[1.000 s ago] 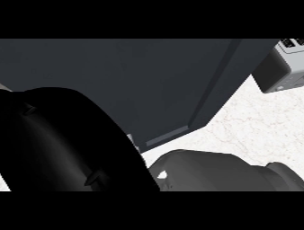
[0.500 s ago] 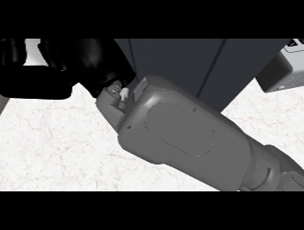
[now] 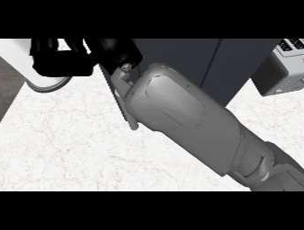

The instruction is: Pick up the wine, place it into the cabinet and close the cabinet

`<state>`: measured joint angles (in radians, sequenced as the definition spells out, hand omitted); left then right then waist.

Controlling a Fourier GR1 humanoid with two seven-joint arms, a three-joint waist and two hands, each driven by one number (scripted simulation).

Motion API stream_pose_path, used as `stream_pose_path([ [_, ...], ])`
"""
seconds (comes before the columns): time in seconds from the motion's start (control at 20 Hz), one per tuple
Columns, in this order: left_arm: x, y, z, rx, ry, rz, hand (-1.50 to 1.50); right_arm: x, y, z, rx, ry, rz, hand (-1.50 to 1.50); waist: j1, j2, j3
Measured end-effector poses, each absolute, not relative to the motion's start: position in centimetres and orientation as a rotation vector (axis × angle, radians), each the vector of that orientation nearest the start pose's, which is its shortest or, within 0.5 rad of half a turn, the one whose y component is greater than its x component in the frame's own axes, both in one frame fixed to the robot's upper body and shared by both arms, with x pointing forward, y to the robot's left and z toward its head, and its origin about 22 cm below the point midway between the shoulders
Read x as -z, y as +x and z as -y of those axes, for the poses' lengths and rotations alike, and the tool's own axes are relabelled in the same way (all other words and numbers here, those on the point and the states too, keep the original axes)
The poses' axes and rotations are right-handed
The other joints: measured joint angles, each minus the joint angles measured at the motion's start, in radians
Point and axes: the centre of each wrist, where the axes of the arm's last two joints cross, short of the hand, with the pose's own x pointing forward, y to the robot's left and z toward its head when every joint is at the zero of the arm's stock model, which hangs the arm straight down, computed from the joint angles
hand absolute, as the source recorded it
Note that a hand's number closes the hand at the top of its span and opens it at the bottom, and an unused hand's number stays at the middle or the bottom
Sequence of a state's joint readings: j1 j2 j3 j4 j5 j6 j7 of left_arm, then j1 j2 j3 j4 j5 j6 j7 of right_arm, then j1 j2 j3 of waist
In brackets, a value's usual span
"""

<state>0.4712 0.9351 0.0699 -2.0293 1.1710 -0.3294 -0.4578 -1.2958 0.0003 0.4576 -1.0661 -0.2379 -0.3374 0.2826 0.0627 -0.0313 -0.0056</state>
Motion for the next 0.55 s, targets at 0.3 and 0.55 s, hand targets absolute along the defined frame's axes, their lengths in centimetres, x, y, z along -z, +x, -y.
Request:
stream_pose_path([
  [0.3,-13.2,15.1,-36.7,0.001,-0.614,1.917,1.5,-24.0,35.4,-3.0,-0.677,0.251,1.934,1.5,0.01,-0.012,-0.009],
  [0.55,-13.7,15.4,-36.7,-0.001,-0.603,1.929,1.5,-23.4,35.6,-2.7,-0.705,0.251,1.991,1.5,0.007,-0.014,-0.018],
])
